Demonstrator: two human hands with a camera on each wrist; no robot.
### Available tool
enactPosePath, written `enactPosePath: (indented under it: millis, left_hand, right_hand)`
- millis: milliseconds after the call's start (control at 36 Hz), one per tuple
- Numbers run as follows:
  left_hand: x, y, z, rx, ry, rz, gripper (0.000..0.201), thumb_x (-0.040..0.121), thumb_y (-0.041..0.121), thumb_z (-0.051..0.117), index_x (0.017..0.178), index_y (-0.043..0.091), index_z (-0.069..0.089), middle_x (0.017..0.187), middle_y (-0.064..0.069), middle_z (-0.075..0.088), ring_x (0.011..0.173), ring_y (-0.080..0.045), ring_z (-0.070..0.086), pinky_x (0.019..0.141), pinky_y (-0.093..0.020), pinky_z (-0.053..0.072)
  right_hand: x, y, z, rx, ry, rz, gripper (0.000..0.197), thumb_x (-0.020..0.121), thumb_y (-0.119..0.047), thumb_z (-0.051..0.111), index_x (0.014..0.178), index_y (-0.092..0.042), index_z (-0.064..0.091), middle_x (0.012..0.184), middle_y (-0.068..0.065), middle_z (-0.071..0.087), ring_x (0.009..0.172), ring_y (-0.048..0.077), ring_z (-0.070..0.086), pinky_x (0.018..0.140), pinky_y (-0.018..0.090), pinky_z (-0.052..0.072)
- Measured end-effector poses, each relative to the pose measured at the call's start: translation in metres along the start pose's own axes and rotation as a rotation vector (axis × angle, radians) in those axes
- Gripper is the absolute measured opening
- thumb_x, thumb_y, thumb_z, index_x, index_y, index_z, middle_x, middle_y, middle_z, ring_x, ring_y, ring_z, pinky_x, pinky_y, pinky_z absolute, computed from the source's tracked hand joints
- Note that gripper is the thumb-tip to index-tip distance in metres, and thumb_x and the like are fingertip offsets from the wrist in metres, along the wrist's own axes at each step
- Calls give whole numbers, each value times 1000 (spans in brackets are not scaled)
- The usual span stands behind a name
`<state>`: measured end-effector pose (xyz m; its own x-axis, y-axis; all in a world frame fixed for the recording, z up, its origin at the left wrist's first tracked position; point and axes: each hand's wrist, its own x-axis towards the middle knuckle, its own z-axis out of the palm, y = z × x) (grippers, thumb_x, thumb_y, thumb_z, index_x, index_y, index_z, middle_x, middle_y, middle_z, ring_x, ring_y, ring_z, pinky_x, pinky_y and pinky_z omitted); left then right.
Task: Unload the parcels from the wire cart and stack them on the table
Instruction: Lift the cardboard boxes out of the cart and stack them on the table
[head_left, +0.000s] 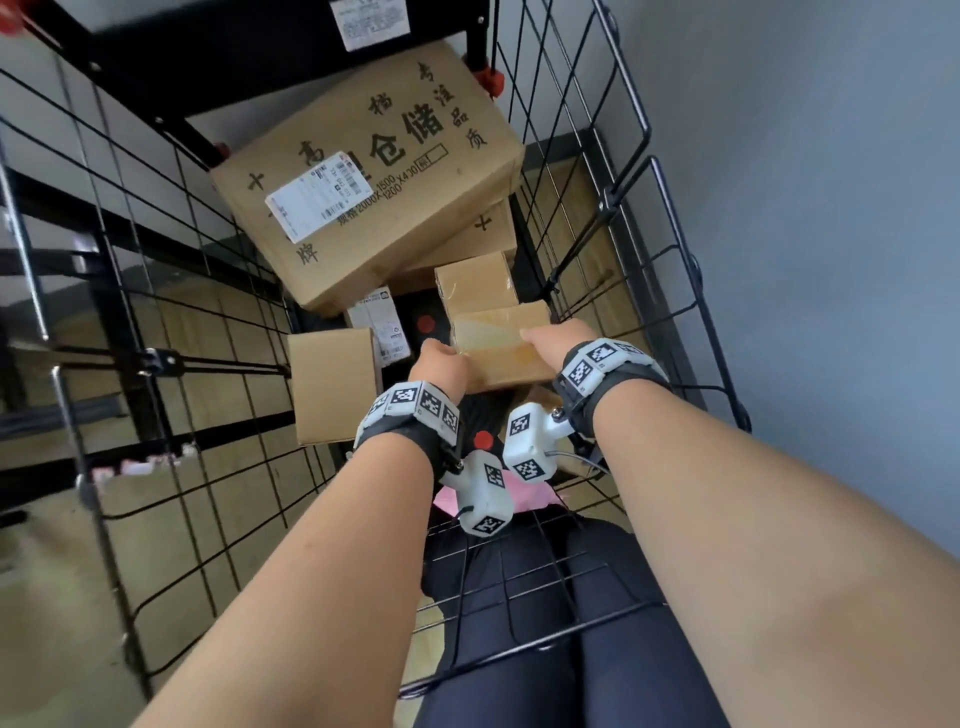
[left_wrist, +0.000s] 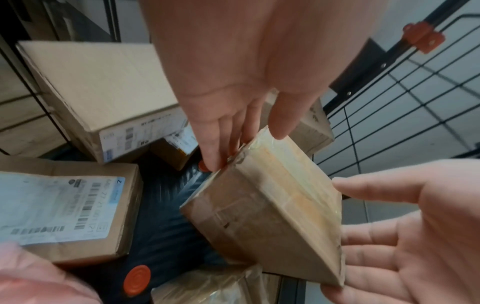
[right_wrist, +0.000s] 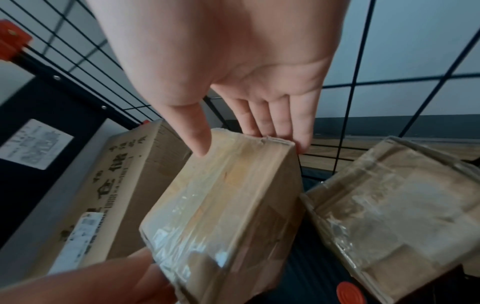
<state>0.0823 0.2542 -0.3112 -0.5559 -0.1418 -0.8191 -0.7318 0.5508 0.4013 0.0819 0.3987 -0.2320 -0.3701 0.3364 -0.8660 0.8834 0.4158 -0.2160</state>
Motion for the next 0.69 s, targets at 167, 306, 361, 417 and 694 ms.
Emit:
enactPosePath:
  millis: [167,306,361,417,694]
  left_hand:
    - [-34,-1,-34,-166,11,-20,20,72,28,53,86,14,55,92,-12,65,95,-36,65,87,-49,53]
    - [-99,6,-67,-195,90,19,45,69,50,48,102,21,58,94,-5,68,88,-27,67,87,-45,54]
    - [-122,8,-75,-173,107,43,42,74,56,45,94,22,60,91,-6,68,88,-29,66,87,-45,53]
    - [-142,9,-84,-180,115,55,41,78,58,43,84,23,61,88,-8,67,86,-30,66,88,-45,53]
    - [-204,-9,-120,-261,186,141,47,77,64,41,96,25,60,95,-2,66,89,-26,65,87,-45,53]
  right_hand:
    - [-45,-7,-13,18,4,-20,52,92,-47,51,130,-11,49,115,9,56,87,26,49,81,34,40]
    - [-88,-11,-17,-70,-38,-53,73,89,-63,44,140,-12,43,133,11,53,113,30,54,84,34,38]
    - [-106,-12,-16,-72,-44,-67,76,86,-66,45,141,-14,42,136,11,52,116,31,54,91,36,41]
    - [-121,-12,-16,-61,-32,-92,78,85,-67,46,142,-14,41,137,11,51,118,31,53,93,37,39]
    - [-186,-16,-3,-28,21,-178,91,84,-79,32,143,-9,40,137,12,50,119,32,52,96,38,37]
